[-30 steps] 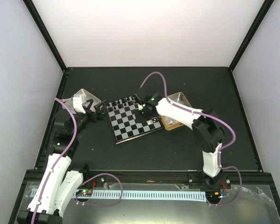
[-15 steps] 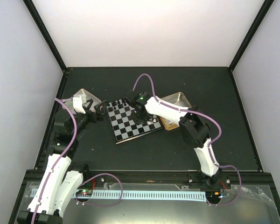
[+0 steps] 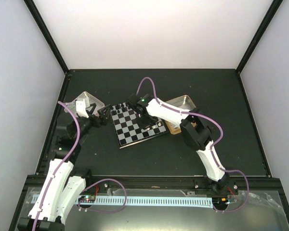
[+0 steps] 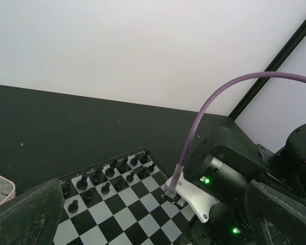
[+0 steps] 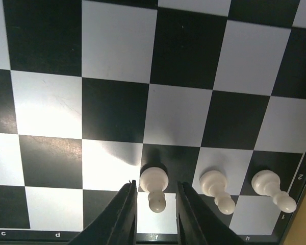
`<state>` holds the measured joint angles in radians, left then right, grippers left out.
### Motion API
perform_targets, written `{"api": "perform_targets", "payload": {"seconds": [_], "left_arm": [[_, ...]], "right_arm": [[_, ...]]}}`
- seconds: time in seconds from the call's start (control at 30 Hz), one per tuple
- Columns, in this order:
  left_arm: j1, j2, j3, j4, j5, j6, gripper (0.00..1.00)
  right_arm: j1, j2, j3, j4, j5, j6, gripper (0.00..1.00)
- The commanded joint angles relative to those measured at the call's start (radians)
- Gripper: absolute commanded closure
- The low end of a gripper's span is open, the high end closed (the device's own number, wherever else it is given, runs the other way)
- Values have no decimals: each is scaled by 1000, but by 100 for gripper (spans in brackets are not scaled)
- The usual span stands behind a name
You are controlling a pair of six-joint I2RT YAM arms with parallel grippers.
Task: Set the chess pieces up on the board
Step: Place the chess piece on the chessboard, then pick up the chess piece from the storage box.
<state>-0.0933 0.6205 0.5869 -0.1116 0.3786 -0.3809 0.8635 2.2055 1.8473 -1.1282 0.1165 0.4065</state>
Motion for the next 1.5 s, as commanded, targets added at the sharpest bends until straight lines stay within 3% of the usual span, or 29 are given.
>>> {"api": "perform_targets", "payload": {"seconds": [0.0, 0.67, 0.87, 1.0, 1.27, 1.47], "left_arm": [[-1, -18, 47, -9, -14, 17, 1], [-2, -23, 45, -8, -7, 14, 1], [-2, -22, 45, -6, -7, 16, 1], [-3, -20, 45, -2, -10, 16, 1], [-2, -21, 44, 1, -8, 14, 1], [-3, -17, 41, 10, -5, 10, 1]], "right_arm": [[-2, 6, 21, -30, 14, 2, 77], [-1, -35, -23, 15, 57, 21, 86], [-4, -82, -36, 43, 26, 12, 77], [-16, -208, -77, 127, 14, 30, 73], [-179, -442, -353, 304, 81, 111, 70], [-339, -421, -458, 362, -27, 105, 69]]}}
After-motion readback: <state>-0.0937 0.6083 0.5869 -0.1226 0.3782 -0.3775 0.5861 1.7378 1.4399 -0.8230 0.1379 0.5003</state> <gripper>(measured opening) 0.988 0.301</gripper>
